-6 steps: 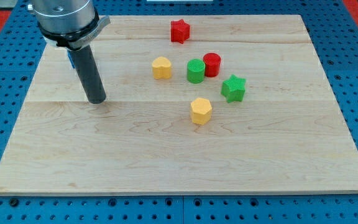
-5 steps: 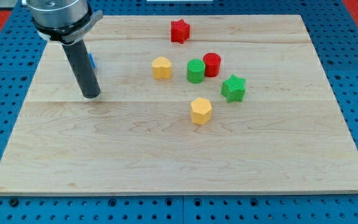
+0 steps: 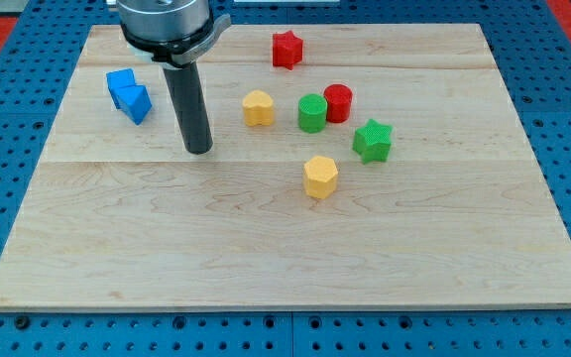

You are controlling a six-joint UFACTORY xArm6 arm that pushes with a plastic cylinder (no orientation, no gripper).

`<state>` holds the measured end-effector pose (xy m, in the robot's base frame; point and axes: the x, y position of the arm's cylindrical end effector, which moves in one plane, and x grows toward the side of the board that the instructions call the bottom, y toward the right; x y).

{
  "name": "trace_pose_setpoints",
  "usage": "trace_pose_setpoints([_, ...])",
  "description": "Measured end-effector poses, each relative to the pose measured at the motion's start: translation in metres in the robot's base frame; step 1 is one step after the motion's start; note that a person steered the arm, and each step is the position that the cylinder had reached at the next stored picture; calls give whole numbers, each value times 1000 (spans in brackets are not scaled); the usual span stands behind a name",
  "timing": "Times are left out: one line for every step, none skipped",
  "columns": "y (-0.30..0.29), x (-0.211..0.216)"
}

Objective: Nudge the blue triangle left a bit

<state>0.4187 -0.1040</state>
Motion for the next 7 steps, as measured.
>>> trace_pose_setpoints([0,-8])
trace_pose_setpoints([-2,-20])
trace_pose_setpoints([-19,-36])
trace_pose_setpoints([-25,-42])
trace_pose_setpoints([-31,-48])
trace_pose_setpoints([-38,-55])
trace_pose_setpoints([-45,-65])
